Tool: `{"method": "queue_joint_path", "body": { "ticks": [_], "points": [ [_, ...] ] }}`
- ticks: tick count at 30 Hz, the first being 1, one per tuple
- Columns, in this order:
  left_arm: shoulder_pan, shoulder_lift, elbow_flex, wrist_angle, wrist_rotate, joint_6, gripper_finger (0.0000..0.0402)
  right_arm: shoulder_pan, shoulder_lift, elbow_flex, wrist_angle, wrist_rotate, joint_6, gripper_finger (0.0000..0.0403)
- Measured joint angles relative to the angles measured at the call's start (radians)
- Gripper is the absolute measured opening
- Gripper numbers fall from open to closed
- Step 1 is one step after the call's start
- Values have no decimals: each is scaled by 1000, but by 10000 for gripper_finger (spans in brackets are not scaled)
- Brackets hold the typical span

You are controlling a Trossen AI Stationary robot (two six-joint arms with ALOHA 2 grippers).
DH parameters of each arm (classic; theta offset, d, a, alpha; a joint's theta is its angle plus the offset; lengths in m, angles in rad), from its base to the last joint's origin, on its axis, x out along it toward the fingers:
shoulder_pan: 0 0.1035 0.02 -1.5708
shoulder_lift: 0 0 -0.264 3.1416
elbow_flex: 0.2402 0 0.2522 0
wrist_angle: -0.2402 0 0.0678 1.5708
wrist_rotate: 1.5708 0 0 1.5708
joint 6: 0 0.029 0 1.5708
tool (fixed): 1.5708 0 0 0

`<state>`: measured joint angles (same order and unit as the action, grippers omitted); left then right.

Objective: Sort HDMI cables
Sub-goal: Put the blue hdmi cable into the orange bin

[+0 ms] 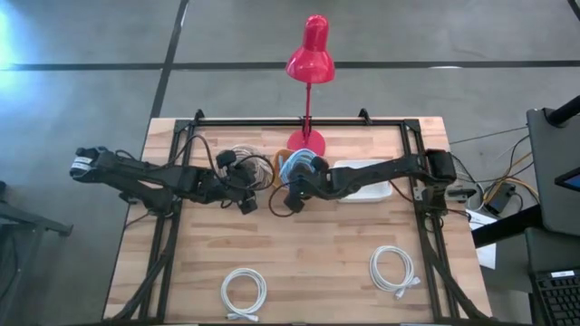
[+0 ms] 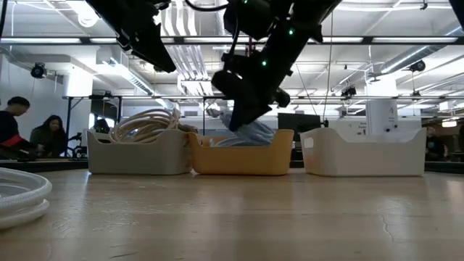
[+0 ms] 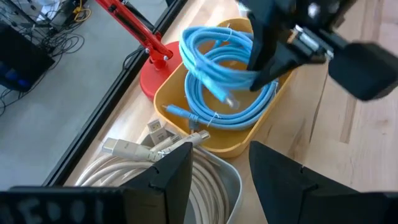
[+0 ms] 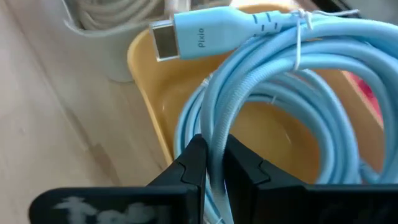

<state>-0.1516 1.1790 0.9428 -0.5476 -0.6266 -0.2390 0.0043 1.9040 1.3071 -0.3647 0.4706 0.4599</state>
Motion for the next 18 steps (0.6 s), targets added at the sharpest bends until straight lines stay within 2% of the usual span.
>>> {"method": "queue_joint_path", "body": {
  "ticks": [7, 13, 18],
  "points": [
    [0, 0, 0, 1, 0, -1, 172, -9, 77, 20, 5, -2, -10, 45],
    [0, 0, 0, 1, 0, -3, 172, -10, 110, 54, -1, -9, -73, 88],
    [0, 0, 0, 0, 0, -4, 172, -9, 74, 59, -6, -11, -76, 119]
  ]
}}
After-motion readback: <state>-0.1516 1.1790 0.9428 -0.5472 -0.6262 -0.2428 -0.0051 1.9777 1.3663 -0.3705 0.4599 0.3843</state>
